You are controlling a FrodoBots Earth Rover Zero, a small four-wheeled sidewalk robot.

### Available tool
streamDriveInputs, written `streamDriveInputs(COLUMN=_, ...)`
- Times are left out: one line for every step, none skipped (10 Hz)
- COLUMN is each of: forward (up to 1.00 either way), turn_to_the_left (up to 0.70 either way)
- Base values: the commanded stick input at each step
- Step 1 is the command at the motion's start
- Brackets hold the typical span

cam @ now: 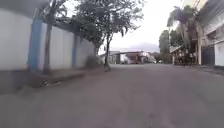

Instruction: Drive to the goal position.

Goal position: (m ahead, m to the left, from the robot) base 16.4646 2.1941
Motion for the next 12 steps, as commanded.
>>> streamDriveInputs(forward=1.0, turn_to_the_left=0.0)
streamDriveInputs(forward=1.0, turn_to_the_left=0.0)
streamDriveInputs(forward=1.0, turn_to_the_left=0.0)
streamDriveInputs(forward=1.0, turn_to_the_left=0.0)
streamDriveInputs(forward=1.0, turn_to_the_left=0.0)
streamDriveInputs(forward=1.0, turn_to_the_left=0.0)
streamDriveInputs(forward=1.0, turn_to_the_left=0.0)
streamDriveInputs(forward=1.0, turn_to_the_left=0.0)
streamDriveInputs(forward=1.0, turn_to_the_left=0.0)
streamDriveInputs(forward=1.0, turn_to_the_left=0.0)
streamDriveInputs(forward=1.0, turn_to_the_left=0.0)
streamDriveInputs(forward=1.0, turn_to_the_left=-0.29)
